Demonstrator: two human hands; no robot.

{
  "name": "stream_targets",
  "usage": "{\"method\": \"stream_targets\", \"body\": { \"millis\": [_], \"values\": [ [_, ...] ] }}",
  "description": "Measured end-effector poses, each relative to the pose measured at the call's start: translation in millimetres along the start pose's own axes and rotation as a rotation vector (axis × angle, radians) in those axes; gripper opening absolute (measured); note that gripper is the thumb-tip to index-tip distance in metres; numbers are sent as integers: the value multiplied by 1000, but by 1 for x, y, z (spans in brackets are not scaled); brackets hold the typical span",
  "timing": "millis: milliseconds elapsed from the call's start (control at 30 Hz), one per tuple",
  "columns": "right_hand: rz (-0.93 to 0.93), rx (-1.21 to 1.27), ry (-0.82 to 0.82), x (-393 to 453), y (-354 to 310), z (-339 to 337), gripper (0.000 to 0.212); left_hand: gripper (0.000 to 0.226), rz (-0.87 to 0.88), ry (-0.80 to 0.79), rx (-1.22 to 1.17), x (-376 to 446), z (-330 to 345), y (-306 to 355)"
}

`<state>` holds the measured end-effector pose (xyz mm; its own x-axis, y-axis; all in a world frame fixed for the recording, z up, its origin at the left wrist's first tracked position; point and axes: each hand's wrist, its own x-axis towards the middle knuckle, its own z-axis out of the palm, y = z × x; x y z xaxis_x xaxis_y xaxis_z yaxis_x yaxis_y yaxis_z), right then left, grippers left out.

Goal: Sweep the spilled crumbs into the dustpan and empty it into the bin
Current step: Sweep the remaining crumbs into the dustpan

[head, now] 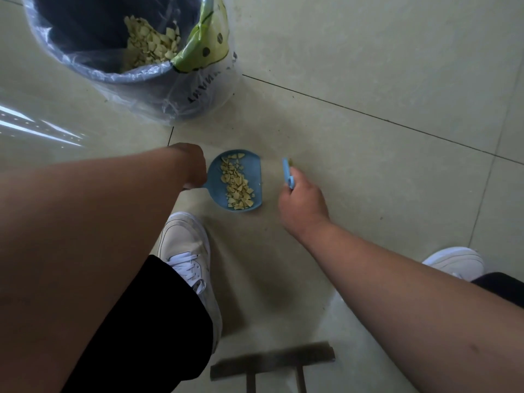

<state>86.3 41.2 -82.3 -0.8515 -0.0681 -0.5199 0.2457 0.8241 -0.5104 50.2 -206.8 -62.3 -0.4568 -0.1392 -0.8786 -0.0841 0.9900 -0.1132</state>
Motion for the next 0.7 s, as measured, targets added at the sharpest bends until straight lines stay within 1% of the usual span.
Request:
{"method": "stream_targets", "body": {
  "millis": [167, 233, 300, 333, 400, 433, 533, 633, 700],
  "values": [
    [-131, 62, -146, -10, -25, 12, 39, 39, 19, 1, -44, 6, 7, 10],
    [-174, 100, -163, -14, -28, 8, 32, 40, 22, 0, -61, 7, 9, 12],
    [-194, 118, -131, -13, -22, -2, 33, 37, 37, -5, -59, 14, 11, 11],
    [-187, 116, -92, -11, -16, -8, 36, 32, 31, -6, -65, 16, 11, 10],
    [-132, 112, 40, -4, 5, -26, 38, 23, 29, -20, -75, 18, 10, 11],
    [-91, 111, 118, 0, 19, -38, 38, 24, 23, -37, -109, 16, 9, 14],
    [66, 59, 316, 13, 66, -82, 37, 31, -1, -62, -85, 17, 12, 22],
    [260, -16, 440, 18, 119, -122, 35, 31, 2, -10, -130, 16, 8, 35],
    [370, -34, 473, 14, 148, -138, 34, 26, 43, 42, -129, 17, 3, 44]
  ]
}}
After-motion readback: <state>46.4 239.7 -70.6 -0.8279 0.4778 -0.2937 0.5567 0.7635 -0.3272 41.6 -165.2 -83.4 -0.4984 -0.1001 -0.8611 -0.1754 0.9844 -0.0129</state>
